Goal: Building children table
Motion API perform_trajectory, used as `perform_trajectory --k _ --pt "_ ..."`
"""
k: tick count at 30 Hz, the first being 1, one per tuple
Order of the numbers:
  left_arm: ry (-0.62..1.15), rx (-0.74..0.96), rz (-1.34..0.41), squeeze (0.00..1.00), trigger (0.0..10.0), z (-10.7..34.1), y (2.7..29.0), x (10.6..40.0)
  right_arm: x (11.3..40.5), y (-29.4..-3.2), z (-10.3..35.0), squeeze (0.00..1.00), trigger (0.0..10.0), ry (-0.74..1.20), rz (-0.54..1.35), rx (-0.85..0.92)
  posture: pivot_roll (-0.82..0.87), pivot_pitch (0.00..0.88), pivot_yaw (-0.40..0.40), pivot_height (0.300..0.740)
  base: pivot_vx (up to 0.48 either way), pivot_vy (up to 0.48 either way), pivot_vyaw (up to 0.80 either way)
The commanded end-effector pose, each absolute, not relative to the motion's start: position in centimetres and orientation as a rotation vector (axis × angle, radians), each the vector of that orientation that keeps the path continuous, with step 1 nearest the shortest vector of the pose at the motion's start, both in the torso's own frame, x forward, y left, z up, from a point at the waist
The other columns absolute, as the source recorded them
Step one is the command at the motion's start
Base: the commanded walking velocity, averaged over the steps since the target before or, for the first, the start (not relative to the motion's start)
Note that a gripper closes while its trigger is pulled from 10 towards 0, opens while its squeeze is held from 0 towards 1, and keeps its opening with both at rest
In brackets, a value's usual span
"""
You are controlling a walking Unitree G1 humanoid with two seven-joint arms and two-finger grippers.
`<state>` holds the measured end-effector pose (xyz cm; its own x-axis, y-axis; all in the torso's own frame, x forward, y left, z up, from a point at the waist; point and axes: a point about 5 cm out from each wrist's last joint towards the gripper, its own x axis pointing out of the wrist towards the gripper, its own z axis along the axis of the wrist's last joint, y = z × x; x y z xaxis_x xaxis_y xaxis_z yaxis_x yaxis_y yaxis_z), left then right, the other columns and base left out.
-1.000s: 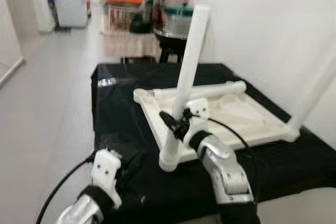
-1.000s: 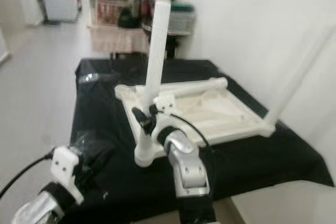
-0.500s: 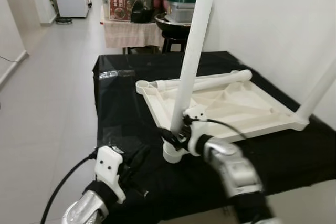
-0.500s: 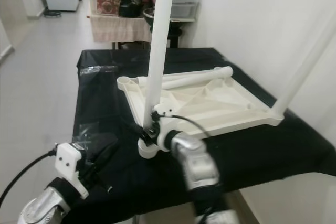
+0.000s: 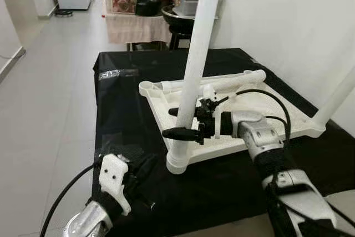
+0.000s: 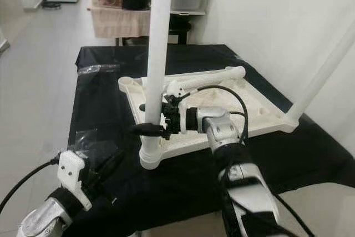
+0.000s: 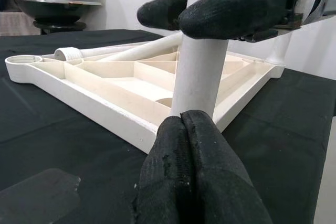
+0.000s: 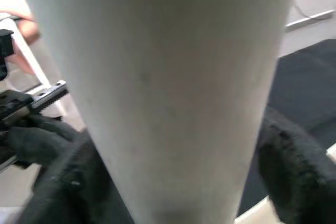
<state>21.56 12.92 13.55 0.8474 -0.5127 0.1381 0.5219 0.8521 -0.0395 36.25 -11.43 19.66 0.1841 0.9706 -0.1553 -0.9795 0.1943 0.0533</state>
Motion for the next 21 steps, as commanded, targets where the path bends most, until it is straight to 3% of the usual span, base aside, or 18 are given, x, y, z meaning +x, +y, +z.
perform_trajectory --k 1,15,20,21 --pt "-0.126 -0.091 -0.548 0.00 10.0 13.5 12.7 21.5 36.3 -11.4 19.6 0.00 0.0 0.174 1.403 -0.057 0.03 0.000 -0.112 0.740 0.000 0.000 0.00" --pt "-0.128 -0.099 -0.548 0.00 10.0 13.7 12.6 21.5 36.9 -13.5 19.6 0.00 0.0 0.127 1.306 -0.103 0.01 0.000 -0.102 0.740 0.000 0.000 0.00" --pt "-0.129 -0.099 -0.548 0.00 10.0 13.7 12.8 21.6 36.1 -14.3 18.8 0.00 0.0 0.095 1.112 -0.137 0.01 0.000 -0.111 0.740 0.000 0.000 0.00" --pt "-0.129 -0.097 -0.547 0.00 10.0 13.7 13.0 21.6 35.7 -12.9 17.6 0.00 0.0 0.071 0.907 -0.046 0.00 0.000 -0.113 0.740 0.000 0.000 0.00"
